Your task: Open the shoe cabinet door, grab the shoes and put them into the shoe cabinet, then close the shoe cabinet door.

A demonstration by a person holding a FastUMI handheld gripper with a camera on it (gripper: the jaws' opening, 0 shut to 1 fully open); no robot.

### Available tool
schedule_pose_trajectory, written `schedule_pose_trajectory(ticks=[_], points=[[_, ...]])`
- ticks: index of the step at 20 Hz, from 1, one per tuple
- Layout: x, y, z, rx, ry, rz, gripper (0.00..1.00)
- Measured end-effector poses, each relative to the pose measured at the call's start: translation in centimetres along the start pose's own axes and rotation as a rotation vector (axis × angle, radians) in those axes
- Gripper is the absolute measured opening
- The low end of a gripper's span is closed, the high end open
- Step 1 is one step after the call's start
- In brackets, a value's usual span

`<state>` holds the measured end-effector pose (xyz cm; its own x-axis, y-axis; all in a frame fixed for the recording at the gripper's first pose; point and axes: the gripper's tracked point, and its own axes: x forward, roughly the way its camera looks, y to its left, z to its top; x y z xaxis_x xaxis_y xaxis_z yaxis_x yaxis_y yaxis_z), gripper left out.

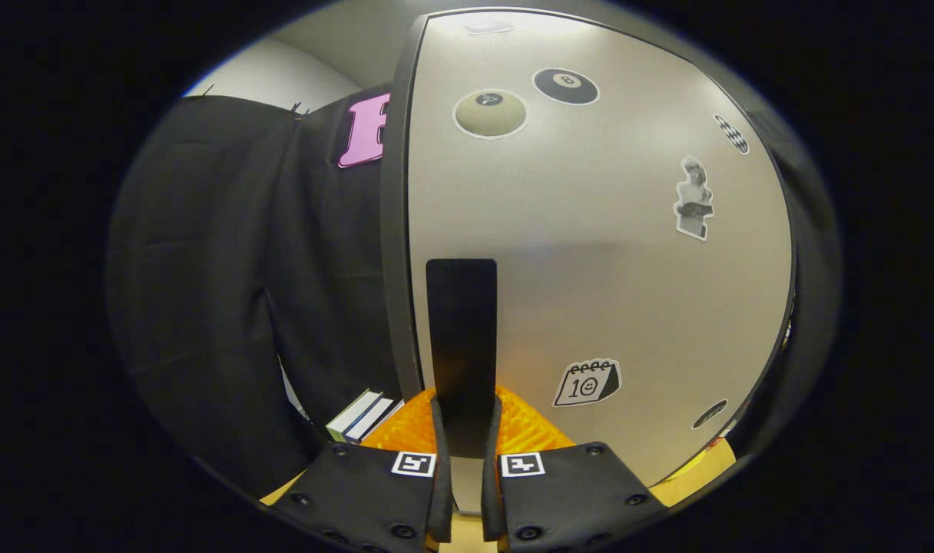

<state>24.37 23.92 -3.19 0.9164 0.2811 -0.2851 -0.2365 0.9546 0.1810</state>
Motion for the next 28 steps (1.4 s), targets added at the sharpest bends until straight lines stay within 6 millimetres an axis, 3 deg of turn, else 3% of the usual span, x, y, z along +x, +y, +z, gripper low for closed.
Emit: schedule_pose_trajectory(ticks=[4,7,13,20,28], points=[[-1.2,-0.1,-0.3,0.000,0.017,0.007,0.14],[-3.6,0.3,-0.4,-0.005,0.010,0.002,0.14],[-9.0,-1.2,-1.2,-0.016,0.003,-0.003,0.14],[-14.9,-4.1,-1.9,-0.021,-0.011,-0.010,0.14],[-21.2,-9.7,-2.7,-0.039,-0.019,-0.075,0.13]])
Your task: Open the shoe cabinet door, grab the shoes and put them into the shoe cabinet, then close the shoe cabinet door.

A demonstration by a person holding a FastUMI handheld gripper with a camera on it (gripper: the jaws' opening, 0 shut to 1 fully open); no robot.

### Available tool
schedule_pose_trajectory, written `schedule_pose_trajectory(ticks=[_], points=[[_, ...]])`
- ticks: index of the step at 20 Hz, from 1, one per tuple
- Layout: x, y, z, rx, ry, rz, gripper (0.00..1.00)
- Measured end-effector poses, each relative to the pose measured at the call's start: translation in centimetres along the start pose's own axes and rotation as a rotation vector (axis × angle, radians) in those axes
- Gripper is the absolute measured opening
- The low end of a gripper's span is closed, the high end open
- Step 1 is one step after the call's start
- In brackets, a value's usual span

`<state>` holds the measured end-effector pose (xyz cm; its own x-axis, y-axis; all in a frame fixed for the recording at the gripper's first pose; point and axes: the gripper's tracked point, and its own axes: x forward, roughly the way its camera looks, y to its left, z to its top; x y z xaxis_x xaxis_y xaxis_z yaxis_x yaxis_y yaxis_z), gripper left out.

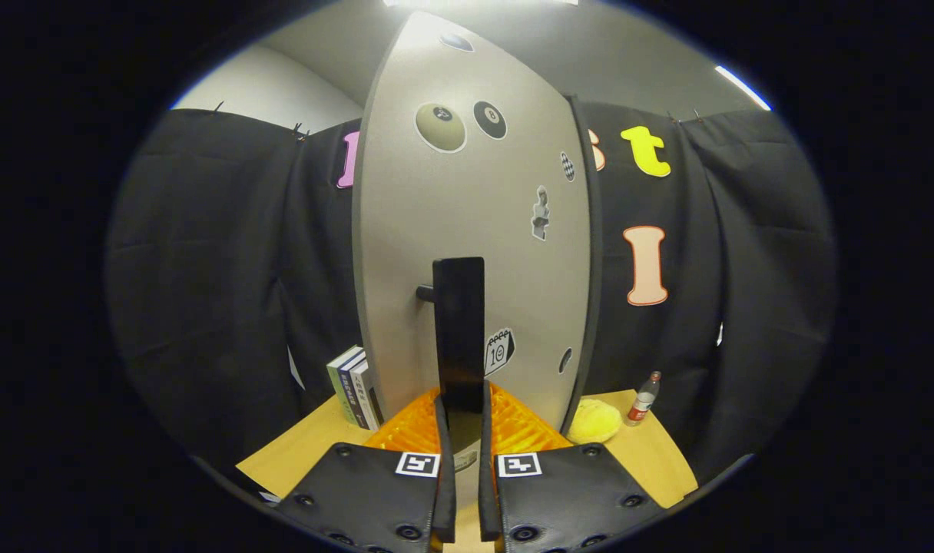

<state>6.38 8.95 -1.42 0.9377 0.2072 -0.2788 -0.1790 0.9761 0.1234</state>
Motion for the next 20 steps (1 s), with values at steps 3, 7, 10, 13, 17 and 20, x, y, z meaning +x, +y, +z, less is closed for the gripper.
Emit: schedule_pose_trajectory(ticks=[3,7,10,13,17,20], points=[[-1.1,-2.0,-0.2,-0.005,-0.007,-0.025,0.13],[-2.1,-3.8,-0.3,0.000,-0.004,0.037,0.12],[-2.7,-5.5,-0.5,0.003,-0.039,0.048,0.13],[-3.4,-6.9,-0.7,-0.002,-0.042,0.037,0.12],[-3.9,-10.3,-0.7,-0.004,-0.056,-0.034,0.12],[-3.9,-13.7,-0.4,0.003,-0.085,-0.067,0.12]])
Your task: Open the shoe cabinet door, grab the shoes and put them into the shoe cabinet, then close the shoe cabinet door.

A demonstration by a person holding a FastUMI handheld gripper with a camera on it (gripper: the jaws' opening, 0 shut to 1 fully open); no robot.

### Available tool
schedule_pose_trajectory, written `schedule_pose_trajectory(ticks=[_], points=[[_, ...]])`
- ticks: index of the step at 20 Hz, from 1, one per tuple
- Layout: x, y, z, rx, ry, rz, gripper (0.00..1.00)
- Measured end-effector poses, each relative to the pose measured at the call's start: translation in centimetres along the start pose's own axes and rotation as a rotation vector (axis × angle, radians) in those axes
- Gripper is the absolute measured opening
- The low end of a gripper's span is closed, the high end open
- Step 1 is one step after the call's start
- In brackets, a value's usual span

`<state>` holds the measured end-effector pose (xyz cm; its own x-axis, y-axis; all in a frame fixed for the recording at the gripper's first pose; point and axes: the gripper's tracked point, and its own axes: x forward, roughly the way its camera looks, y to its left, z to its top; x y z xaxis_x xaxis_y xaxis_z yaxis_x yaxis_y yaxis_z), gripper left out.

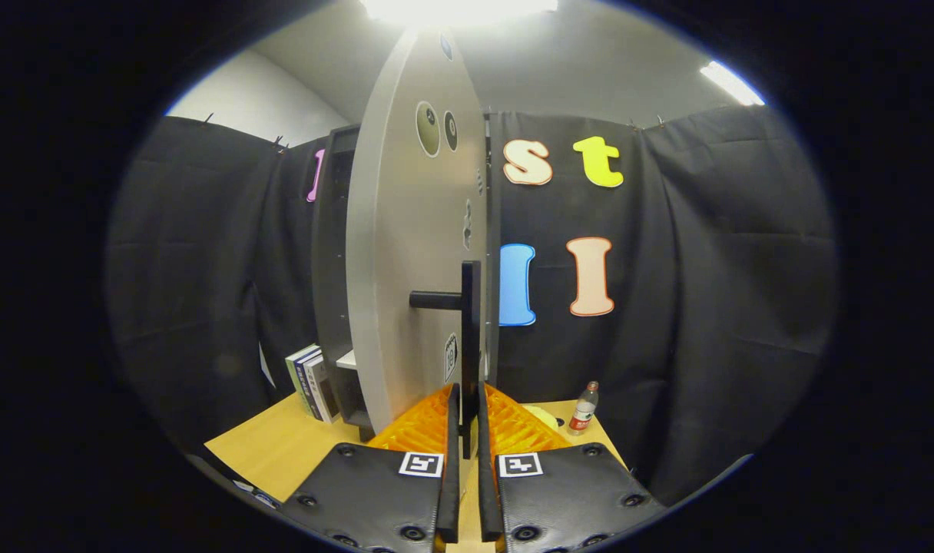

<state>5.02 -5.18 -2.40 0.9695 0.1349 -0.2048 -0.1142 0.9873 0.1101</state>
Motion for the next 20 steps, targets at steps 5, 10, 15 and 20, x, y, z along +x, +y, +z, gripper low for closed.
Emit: schedule_pose_trajectory(ticks=[5,10,15,20], points=[[0.2,-4.4,-0.4,0.017,-0.034,-0.006,0.06],[-0.4,-5.1,0.2,0.020,-0.054,-0.033,0.26],[-3.2,-6.4,0.0,0.017,-0.056,-0.121,0.60],[-8.4,-6.3,-0.9,0.025,-0.043,-0.176,0.99]])
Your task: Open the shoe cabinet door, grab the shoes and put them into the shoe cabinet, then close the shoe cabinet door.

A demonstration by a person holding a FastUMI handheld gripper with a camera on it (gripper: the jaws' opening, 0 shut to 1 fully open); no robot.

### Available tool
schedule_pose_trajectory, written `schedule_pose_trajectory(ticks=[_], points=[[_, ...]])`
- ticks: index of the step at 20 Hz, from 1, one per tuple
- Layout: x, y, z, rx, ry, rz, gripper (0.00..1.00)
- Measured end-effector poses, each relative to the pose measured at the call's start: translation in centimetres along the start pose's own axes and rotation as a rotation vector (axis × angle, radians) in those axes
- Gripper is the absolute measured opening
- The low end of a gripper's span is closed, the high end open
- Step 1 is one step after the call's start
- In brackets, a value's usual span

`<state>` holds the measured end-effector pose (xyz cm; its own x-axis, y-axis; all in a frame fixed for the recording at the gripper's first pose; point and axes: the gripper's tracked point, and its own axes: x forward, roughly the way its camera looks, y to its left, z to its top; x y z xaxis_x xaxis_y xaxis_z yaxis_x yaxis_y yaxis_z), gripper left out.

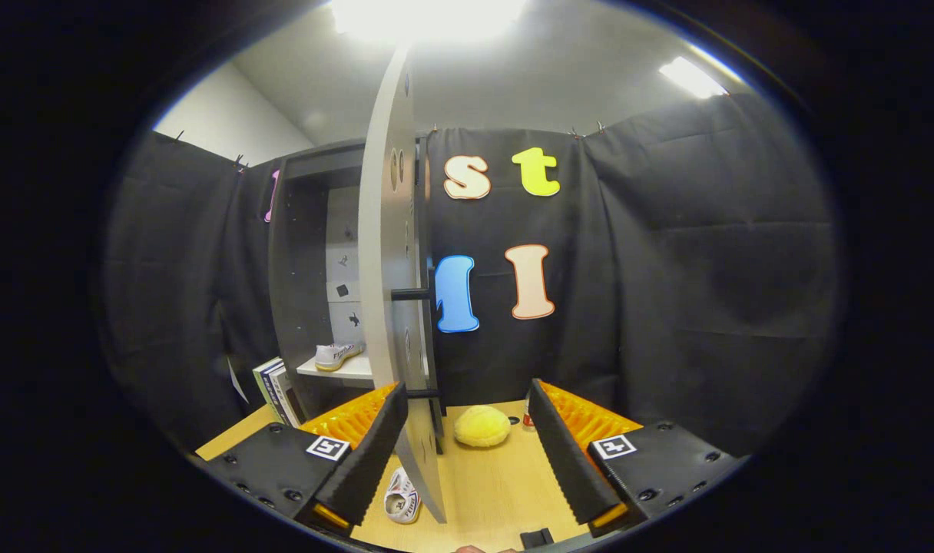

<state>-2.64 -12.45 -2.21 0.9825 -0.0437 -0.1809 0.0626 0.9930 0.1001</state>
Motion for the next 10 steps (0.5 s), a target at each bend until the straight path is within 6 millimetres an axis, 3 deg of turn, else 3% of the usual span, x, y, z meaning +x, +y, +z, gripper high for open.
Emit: schedule_pose_trajectory(ticks=[2,4,10], points=[[-1.9,0.8,-0.1,-0.019,-0.008,-0.007,0.99],[-3.5,2.9,-0.8,-0.013,-0.008,0.005,0.98],[-4.8,12.9,-4.8,0.021,0.071,0.191,0.98]])
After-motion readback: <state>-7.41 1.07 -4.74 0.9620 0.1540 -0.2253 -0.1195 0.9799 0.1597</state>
